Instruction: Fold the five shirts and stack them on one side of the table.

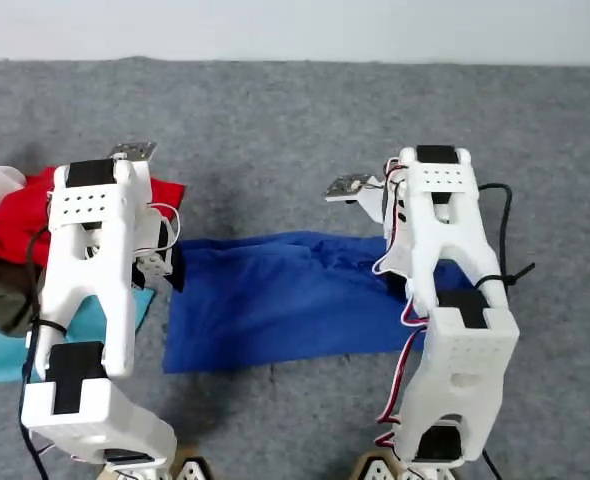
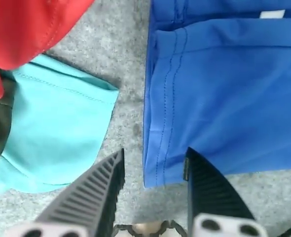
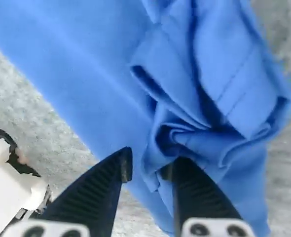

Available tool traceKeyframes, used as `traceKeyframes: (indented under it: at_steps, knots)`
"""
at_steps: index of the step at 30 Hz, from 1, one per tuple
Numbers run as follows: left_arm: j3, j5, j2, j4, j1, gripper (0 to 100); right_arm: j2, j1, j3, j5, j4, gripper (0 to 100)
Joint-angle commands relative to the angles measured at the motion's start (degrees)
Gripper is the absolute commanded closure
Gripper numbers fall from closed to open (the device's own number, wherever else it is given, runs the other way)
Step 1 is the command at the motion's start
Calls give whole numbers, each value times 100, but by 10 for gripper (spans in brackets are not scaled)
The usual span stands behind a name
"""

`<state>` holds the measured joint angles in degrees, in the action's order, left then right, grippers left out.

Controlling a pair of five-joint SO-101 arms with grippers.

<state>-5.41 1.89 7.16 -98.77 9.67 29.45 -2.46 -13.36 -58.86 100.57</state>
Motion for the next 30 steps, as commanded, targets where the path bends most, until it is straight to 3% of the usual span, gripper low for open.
traceKeyframes:
  at_steps: [1,8,19,27,30]
  knots:
    - [136,-149,-202,-193,35,809,-391,-66,18,-35,233,868]
    - [136,-149,-202,-193,0,809,-796,-347,967,-677,251,869]
    - [136,-149,-202,-193,0,809,-2914,-400,1345,-396,251,866]
    - [136,-149,-211,-193,26,809,-3653,-215,2013,-352,180,864]
    - [136,-123,-211,-185,-9,809,-3574,-22,2004,237,-365,864]
